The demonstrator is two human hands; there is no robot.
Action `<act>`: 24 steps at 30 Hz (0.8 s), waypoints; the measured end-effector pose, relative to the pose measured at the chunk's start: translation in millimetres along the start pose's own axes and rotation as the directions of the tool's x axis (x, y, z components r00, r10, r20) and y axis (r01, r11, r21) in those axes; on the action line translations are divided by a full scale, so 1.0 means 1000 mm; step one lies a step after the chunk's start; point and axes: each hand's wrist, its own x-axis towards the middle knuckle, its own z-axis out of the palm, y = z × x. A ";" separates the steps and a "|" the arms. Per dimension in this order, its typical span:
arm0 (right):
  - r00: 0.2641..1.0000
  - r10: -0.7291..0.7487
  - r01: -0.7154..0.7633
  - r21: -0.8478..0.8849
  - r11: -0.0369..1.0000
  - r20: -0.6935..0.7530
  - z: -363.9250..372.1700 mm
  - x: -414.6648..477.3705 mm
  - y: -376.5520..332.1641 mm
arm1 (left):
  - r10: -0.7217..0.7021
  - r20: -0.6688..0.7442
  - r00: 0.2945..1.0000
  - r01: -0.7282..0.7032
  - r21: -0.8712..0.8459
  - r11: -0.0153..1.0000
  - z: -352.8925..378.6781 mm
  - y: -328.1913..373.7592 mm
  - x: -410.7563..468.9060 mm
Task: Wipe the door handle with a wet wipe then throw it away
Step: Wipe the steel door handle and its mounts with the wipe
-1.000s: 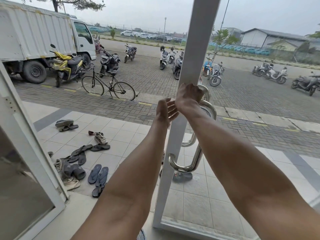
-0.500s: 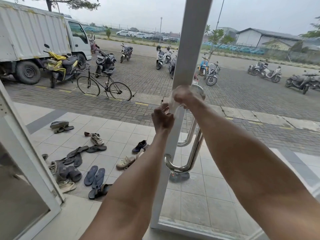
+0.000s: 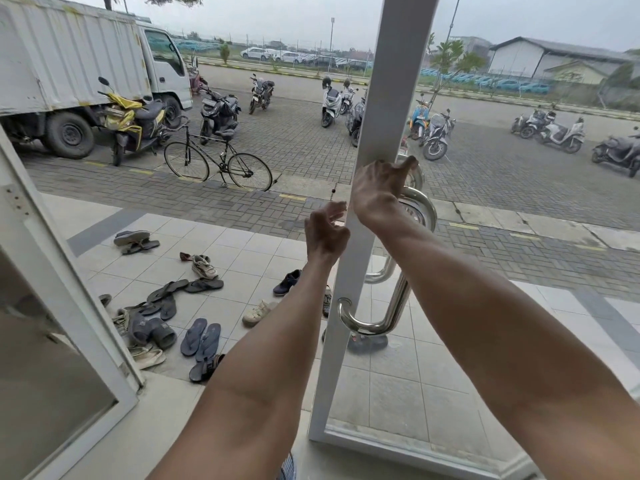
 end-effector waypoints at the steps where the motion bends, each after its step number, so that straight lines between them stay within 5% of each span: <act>1: 0.999 -0.027 0.027 0.003 1.000 -0.019 0.000 -0.001 0.005 | -0.004 0.013 1.000 0.004 -0.012 1.000 0.001 0.000 -0.002; 4: 0.995 -0.064 0.077 0.174 0.982 -0.083 0.004 -0.011 0.022 | -0.015 0.023 1.000 0.016 -0.048 0.999 0.003 0.002 -0.004; 6: 0.968 -0.001 0.086 0.327 0.941 -0.252 0.018 -0.025 0.035 | -0.002 0.007 1.000 0.002 -0.048 0.999 0.004 0.001 -0.004; 9: 0.732 0.165 0.162 0.404 0.900 -0.661 0.057 -0.057 0.050 | 0.010 -0.021 1.000 -0.011 -0.048 0.999 0.008 -0.001 -0.006; 11: 0.557 0.206 0.311 0.432 0.847 -0.805 0.084 -0.078 0.048 | 0.007 -0.038 0.999 -0.008 -0.030 1.000 0.010 -0.004 -0.008; 12: 0.526 0.180 0.386 0.421 0.821 -0.832 0.098 -0.088 0.044 | 0.001 -0.031 1.000 -0.002 -0.033 0.999 0.011 -0.007 -0.009; 15: 0.609 0.009 0.493 0.387 0.779 -0.793 0.142 -0.112 0.024 | 0.036 -0.011 0.999 -0.036 -0.016 0.999 0.015 -0.015 -0.010; 17: 0.790 -0.021 0.424 0.521 0.741 -0.613 0.170 -0.123 0.009 | 0.069 -0.025 0.997 -0.068 0.054 0.996 0.016 -0.019 -0.012; 19: 0.951 0.036 0.199 0.698 0.688 -0.307 0.191 -0.128 -0.004 | 0.116 -0.044 0.992 -0.110 0.131 0.985 0.017 -0.022 -0.014; 21: 0.993 0.105 -0.031 0.755 0.655 -0.050 0.209 -0.127 -0.014 | 0.157 -0.034 0.987 -0.149 0.169 0.974 0.019 -0.028 -0.015; 24: 0.985 0.123 -0.173 0.751 0.638 0.122 0.230 -0.122 -0.028 | 0.173 -0.010 0.985 -0.169 0.173 0.970 0.019 -0.036 -0.014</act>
